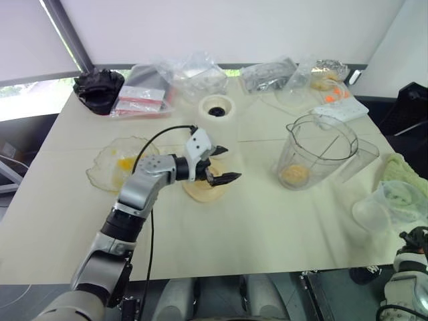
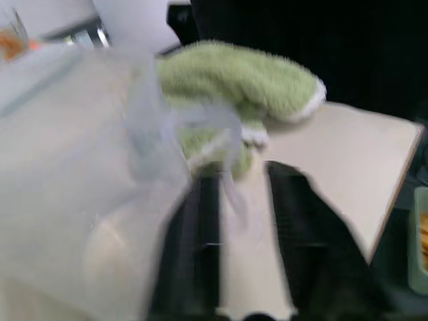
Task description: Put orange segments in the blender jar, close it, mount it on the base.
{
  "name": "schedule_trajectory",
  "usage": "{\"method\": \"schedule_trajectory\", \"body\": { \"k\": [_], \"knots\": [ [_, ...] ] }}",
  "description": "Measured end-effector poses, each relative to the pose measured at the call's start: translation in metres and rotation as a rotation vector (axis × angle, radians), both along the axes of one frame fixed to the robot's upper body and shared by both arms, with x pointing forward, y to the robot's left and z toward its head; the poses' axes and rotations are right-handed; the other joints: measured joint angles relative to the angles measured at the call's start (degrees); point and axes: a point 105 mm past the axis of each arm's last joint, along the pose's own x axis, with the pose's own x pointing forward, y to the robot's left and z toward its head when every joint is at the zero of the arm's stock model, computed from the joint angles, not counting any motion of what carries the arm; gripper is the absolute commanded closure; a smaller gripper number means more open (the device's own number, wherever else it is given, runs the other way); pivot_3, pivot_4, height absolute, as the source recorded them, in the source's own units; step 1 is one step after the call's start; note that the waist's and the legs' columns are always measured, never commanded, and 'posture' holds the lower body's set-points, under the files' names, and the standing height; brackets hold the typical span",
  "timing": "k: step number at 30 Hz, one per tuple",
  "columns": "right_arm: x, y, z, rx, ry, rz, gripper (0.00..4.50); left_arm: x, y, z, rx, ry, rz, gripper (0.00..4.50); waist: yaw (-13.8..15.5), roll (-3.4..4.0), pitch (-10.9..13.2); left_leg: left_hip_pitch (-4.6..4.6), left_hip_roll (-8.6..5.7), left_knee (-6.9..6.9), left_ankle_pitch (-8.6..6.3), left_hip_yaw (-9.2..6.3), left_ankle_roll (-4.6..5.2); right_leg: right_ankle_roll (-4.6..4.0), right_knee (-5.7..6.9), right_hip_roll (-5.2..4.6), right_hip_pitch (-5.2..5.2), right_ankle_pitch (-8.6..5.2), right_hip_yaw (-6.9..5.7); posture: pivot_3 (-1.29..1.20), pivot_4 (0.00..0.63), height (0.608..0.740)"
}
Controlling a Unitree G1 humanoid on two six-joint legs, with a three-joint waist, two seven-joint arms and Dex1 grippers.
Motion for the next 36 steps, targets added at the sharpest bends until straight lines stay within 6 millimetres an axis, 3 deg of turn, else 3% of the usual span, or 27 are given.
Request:
{"method": "schedule_trajectory", "body": {
  "k": [4,12,19,23,31,33,36],
  "knots": [
    [-0.002,-0.001,-0.001,-0.014,0.023,0.004,0.05,0.0,-0.001,0.0,-0.003,0.001,-0.002,0.0,0.0,0.0,0.0,-0.01,0.0,-0.01,0.0,-0.01,0.0,0.02,-0.03,0.0,0.0,-0.01,0.0,0.0,0.15,0.74],
    [-0.02,0.0,-0.007,-0.074,0.141,0.054,0.05,-0.001,-0.002,0.0,-0.007,0.002,-0.005,0.0,0.35,0.22,-0.11,-0.04,-0.08,-0.12,-0.03,-0.08,0.03,0.1,-0.02,-0.06,-0.01,-0.17,-0.04,0.0,0.15,0.74],
    [-0.044,0.0,0.016,-0.258,0.321,0.307,0.05,-0.001,-0.004,0.0,-0.009,0.003,-0.009,0.0,2.04,0.56,-0.24,-0.06,-0.14,-0.35,-0.16,-0.1,0.21,0.13,0.01,-0.11,-0.04,-0.45,-0.29,0.0,0.15,0.74],
    [-0.063,-0.008,0.052,-0.295,0.332,0.368,0.05,0.0,-0.004,-0.003,-0.01,0.013,-0.011,0.0,2.85,0.43,-0.19,-0.02,-0.08,-0.55,-0.15,-0.14,0.21,-0.13,-0.04,-0.06,-0.05,-0.61,-0.37,0.0,0.15,0.74],
    [-0.047,-0.002,0.126,-0.346,0.157,0.435,0.05,0.015,-0.002,-0.007,0.038,-0.031,-0.017,0.0,2.79,0.22,-0.11,-0.05,-0.08,-0.36,-0.15,-0.09,0.2,-0.2,-0.1,-0.09,-0.01,-0.6,-0.31,0.0,0.15,0.74],
    [-0.028,0.013,0.156,-0.362,0.065,0.503,0.05,0.023,-0.001,-0.004,0.064,-0.05,-0.027,0.0,2.4,0.21,-0.09,-0.06,-0.04,-0.15,-0.15,-0.07,0.2,-0.29,-0.08,-0.1,-0.01,-0.53,-0.23,0.0,0.15,0.74],
    [-0.007,0.045,0.181,-0.362,-0.017,0.638,0.05,0.028,-0.001,0.001,0.097,-0.094,-0.066,0.0,2.19,-0.06,-0.09,-0.01,0.01,0.03,-0.15,-0.07,0.2,-0.33,-0.07,-0.02,0.22,-0.51,-0.35,0.0,0.15,0.74]
  ]
}}
